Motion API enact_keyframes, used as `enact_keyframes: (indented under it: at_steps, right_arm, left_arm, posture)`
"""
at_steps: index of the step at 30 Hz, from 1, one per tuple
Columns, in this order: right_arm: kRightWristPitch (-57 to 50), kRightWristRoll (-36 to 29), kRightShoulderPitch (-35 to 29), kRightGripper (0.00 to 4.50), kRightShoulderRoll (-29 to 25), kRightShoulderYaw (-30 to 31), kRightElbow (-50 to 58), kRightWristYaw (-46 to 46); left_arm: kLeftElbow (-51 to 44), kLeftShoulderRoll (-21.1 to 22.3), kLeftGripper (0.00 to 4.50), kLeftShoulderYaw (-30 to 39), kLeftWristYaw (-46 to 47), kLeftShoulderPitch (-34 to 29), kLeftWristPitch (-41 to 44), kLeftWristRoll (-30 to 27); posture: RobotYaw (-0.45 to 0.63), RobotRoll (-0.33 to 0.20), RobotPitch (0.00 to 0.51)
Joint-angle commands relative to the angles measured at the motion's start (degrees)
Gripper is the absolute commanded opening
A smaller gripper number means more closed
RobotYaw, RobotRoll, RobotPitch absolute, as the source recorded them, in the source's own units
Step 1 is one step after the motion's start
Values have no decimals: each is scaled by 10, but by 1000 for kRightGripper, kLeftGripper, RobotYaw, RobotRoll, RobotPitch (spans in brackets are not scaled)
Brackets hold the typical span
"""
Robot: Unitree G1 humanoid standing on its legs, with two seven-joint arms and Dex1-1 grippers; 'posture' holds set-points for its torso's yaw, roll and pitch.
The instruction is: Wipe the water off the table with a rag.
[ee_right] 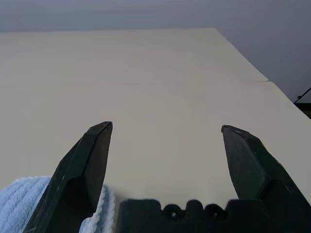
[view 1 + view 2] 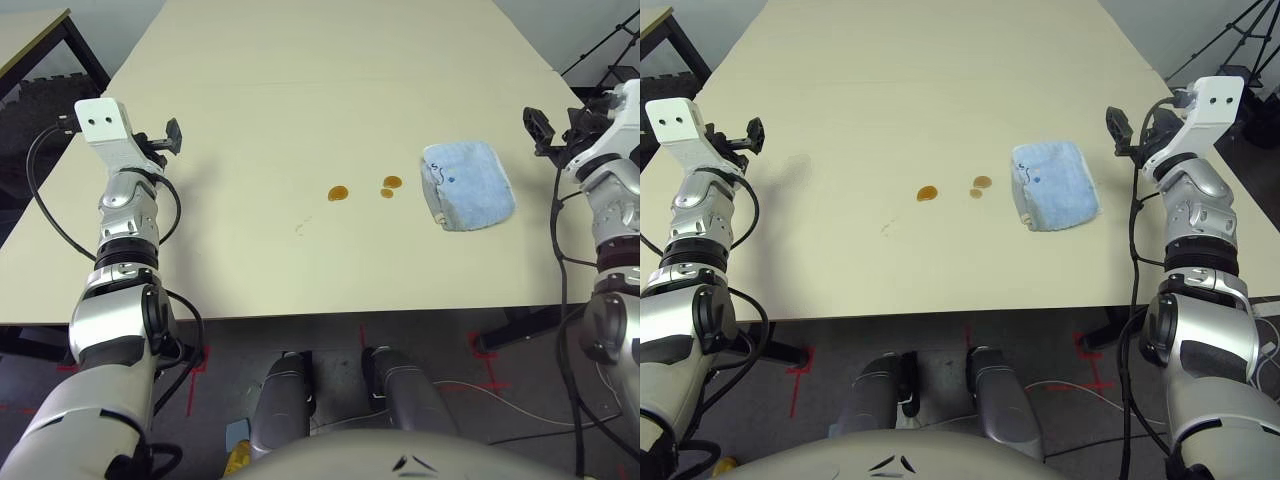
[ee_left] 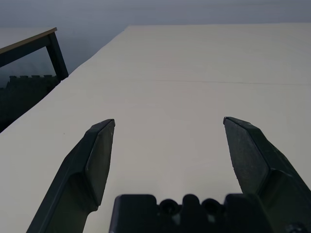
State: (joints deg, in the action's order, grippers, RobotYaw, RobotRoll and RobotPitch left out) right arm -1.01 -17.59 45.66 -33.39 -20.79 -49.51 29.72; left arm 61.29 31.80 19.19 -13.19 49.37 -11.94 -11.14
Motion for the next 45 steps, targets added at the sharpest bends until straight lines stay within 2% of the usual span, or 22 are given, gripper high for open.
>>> enact_keyframes:
  at_steps: [1, 10, 18, 24, 27, 30, 33, 40, 45]
  right_arm:
    - [2, 2, 4, 4473, -1, 3, -4, 2]
    - [-3, 2, 7, 4473, -7, 2, -1, 3]
    - [-12, 3, 9, 4473, -13, 3, 10, 4]
    - [-15, 1, 12, 4473, -19, 1, 12, 5]
    - [-23, -1, 13, 4473, -22, 1, 15, 9]
    - [-52, -11, 12, 4473, -25, 2, 26, 26]
    - [-126, -17, 5, 4473, -34, 11, 50, 46]
    - [-313, -10, -11, 4473, -90, 74, 122, 134]
    - [-430, -14, 20, 4473, -113, 95, 122, 157]
  left_arm:
    - [-4, 2, 4500, 2, 3, 4, 3, -1]
    - [-13, 2, 4500, -2, -21, 10, 16, -5]
    - [-103, 20, 4500, -60, -247, 18, 145, -17]
    - [-249, 54, 4500, -152, -442, -5, 316, -28]
    - [-307, 70, 4500, -181, -514, -24, 347, -38]
    - [-337, 75, 4500, -189, -568, -36, 343, -53]
    - [-338, 80, 4500, -197, -599, -39, 346, -52]
    - [-321, 75, 4500, -207, -615, -36, 329, -40]
    - [-303, 64, 4500, -208, -603, -31, 312, -32]
  posture:
    - [-120, 0, 135]
    - [-122, 0, 136]
    - [-140, 0, 126]
    - [-157, 0, 113]
    - [-162, 0, 114]
    - [-166, 0, 114]
    - [-182, 0, 118]
    - [-198, 0, 122]
    - [-211, 0, 122]
